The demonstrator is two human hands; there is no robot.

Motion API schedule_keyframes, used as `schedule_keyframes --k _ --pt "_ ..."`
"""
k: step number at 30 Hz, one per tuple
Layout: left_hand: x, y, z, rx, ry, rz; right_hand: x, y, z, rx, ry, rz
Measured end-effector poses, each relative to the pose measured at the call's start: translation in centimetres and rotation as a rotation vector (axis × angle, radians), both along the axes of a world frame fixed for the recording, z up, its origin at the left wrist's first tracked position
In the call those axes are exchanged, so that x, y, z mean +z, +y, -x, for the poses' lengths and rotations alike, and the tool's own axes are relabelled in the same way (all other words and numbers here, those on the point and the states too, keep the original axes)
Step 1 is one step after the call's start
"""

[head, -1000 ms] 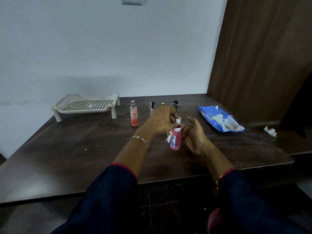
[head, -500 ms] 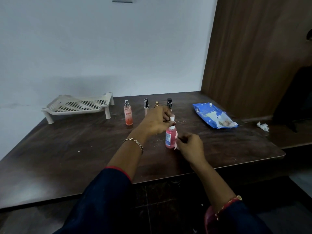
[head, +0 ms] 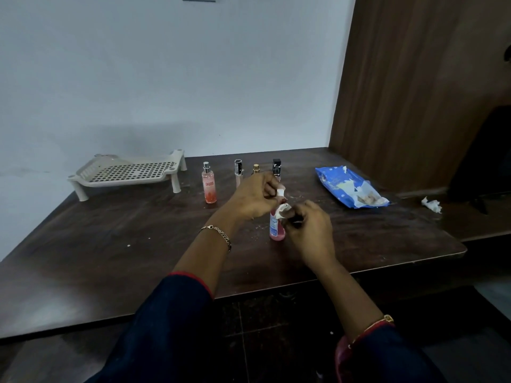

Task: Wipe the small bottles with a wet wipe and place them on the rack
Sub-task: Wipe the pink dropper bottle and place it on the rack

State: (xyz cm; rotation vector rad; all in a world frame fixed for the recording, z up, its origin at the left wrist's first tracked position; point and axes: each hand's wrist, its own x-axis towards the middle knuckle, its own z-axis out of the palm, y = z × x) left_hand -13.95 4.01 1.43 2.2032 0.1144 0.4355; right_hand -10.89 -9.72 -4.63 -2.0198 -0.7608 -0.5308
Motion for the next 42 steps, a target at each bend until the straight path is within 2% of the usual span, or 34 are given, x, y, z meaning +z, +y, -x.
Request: schedule_keyframes --k 3,7,12,15,18,21,24,29,33,38,42 --pt "-0.1 -0.2 0.0 0.01 -0.01 0.029 0.0 -0.1 0.0 0.026 -0.043 0.095" --pt "0.0 -0.2 0.0 -0.006 -0.015 0.061 -1.6 0.1 0.7 0.012 0.019 0.252" --pt "0.2 0.0 0.2 -0.033 0.016 0.067 -1.8 0.0 0.6 -0.081 0.072 0.303" --pt "0.0 0.1 0.2 -0.036 0.001 0.041 -1.5 -0.8 -0.6 -0.106 0.131 0.244" --pt "-0.3 0.1 0.4 -0.052 -0.035 0.043 -1.2 -1.2 -1.6 -0.029 0.27 0.202" --pt "-0.8 0.0 0.6 -0.054 -0.069 0.07 -1.1 -0.7 -1.5 0.034 0.456 0.021" --pt "-0.9 0.5 1.1 -0.019 -0.089 0.095 -0.9 0.0 -1.1 0.033 0.536 -0.136" --pt "0.0 4.7 3.6 0.101 -0.086 0.12 0.4 3.5 0.0 0.167 0.526 -0.12" --pt "1.5 10.9 6.2 0.293 -0.142 0.132 1.9 7.9 0.6 0.262 0.488 -0.075" --pt "3.7 19.5 8.4 0.533 -0.195 -0.106 2.6 12.9 1.2 0.328 0.356 0.064" --pt "5.1 24.5 7.4 0.63 -0.278 -0.147 1.8 15.3 0.7 0.363 0.332 0.109"
